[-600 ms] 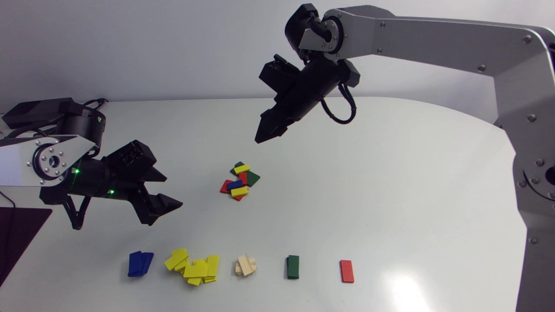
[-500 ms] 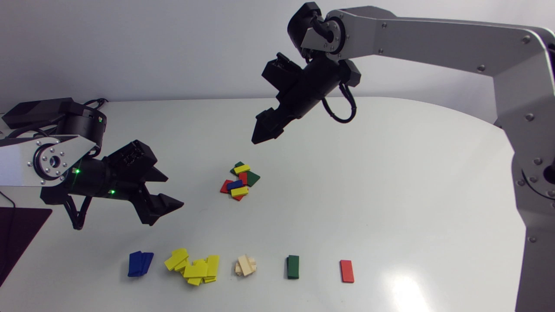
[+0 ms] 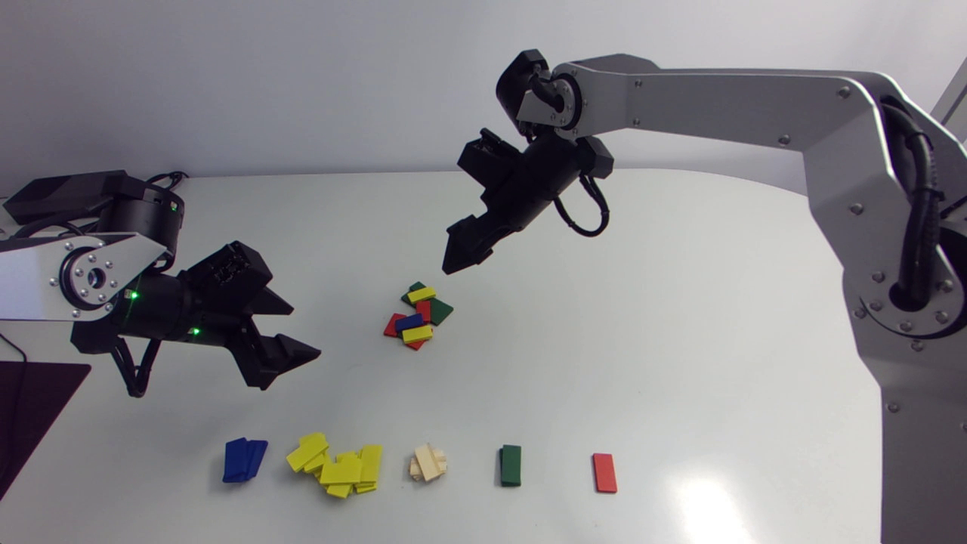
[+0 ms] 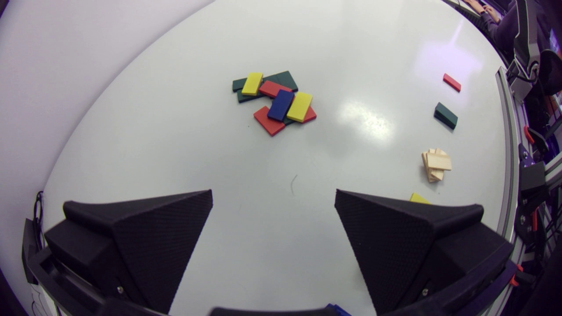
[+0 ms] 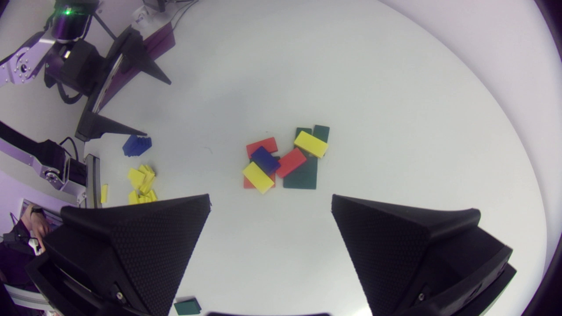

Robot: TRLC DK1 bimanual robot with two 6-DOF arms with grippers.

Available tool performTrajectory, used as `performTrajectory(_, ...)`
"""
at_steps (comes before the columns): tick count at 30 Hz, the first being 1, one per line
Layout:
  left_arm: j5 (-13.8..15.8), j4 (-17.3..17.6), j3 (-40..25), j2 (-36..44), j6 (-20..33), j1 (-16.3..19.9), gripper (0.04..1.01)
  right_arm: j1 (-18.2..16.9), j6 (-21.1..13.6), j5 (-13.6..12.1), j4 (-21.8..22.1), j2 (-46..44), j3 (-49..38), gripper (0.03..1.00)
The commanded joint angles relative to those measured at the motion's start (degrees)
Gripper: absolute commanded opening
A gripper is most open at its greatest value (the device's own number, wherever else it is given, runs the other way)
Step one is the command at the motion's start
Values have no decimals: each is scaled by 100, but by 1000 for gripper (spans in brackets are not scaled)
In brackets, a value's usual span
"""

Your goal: Take domino bricks one by one from the mixed stack on the table and place each onto the existing stack of the same color.

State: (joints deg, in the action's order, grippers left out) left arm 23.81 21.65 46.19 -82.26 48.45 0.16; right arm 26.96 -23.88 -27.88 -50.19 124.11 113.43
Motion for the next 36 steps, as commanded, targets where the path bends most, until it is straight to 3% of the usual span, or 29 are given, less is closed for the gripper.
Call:
performTrajectory(1,62,-12,135,-159,60,36,990,-68,182,63,1,403,74,974)
performTrajectory(14,220,-3,100,-220,7,19,990,125,560,406,-351,1361,874,972)
performTrajectory(25,326,-3,48,-229,60,124,990,319,639,722,-1458,2477,2535,972)
performTrajectory(29,335,-3,56,-229,60,142,990,371,656,828,-2012,3005,3493,972)
performTrajectory(31,335,-3,74,-229,60,151,990,389,665,837,-2495,3470,4390,972)
performTrajectory(34,335,6,83,-220,60,168,990,468,806,969,-3304,4446,6464,972)
performTrajectory(36,343,6,83,-220,77,195,990,512,806,977,-3277,4437,6402,972)
